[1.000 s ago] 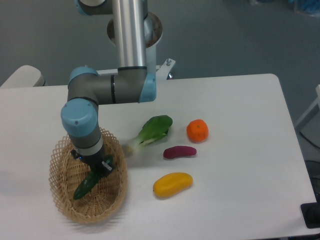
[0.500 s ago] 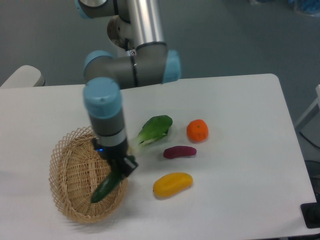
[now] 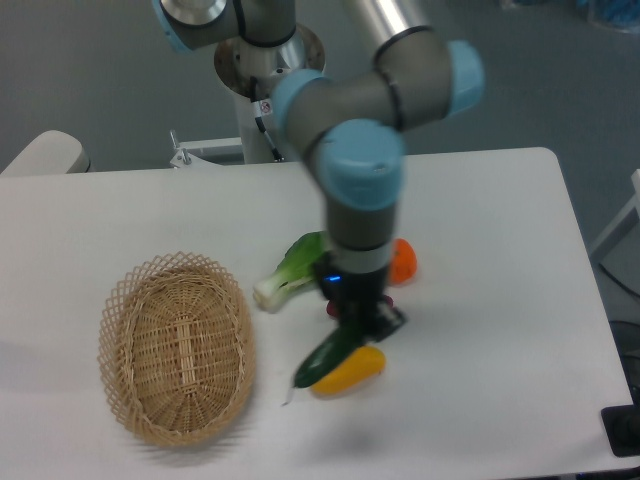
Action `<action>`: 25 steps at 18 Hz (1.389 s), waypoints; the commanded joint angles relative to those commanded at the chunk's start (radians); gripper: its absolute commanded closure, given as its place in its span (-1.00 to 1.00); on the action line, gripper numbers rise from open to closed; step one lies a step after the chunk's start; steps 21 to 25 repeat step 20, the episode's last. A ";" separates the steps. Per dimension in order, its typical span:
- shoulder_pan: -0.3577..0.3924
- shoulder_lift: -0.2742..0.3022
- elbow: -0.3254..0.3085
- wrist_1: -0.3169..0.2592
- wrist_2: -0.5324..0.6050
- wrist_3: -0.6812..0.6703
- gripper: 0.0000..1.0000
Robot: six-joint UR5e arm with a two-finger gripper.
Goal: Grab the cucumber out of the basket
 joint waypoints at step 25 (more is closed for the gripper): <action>0.028 -0.015 0.000 0.002 -0.006 0.068 0.50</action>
